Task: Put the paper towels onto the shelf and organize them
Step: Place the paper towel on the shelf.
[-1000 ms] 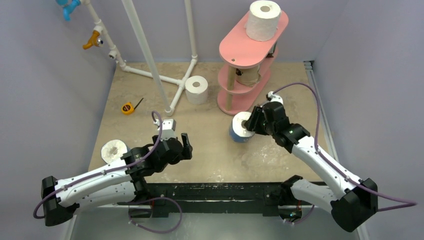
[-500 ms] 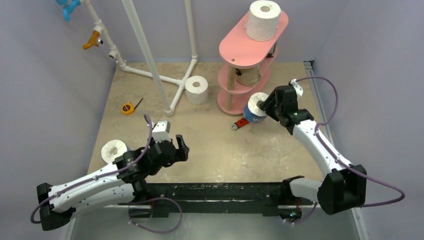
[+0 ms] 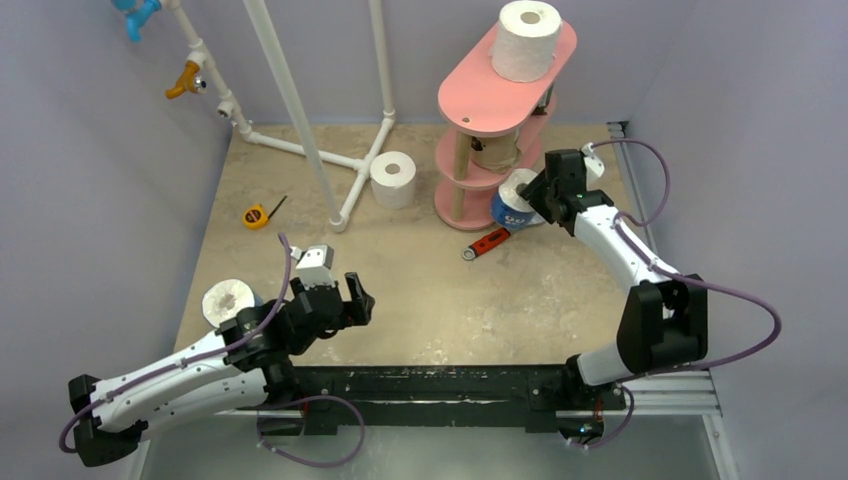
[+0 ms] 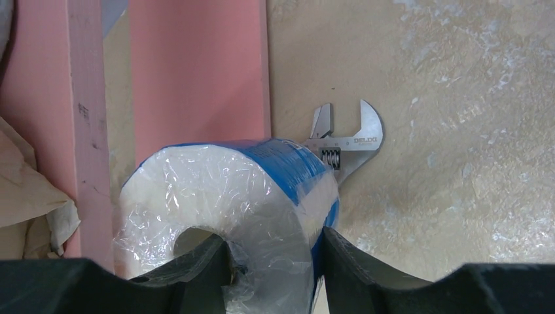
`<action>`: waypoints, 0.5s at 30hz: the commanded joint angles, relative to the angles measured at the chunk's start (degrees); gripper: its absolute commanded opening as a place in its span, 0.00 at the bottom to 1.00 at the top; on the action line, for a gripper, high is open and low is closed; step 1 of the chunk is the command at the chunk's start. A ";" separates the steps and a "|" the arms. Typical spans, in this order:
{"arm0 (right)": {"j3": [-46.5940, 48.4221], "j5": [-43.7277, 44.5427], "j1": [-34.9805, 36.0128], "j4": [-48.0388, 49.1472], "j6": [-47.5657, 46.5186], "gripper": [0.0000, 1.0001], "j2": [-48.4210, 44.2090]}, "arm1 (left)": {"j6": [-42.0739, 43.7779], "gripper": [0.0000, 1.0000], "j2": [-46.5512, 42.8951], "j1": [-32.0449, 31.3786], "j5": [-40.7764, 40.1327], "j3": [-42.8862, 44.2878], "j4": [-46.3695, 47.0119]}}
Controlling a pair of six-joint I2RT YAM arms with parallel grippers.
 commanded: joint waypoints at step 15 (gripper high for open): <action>7.57 -1.56 -7.55 7.80 10.28 0.38 5.44 | -1.72 0.85 2.82 -0.14 0.64 0.10 0.75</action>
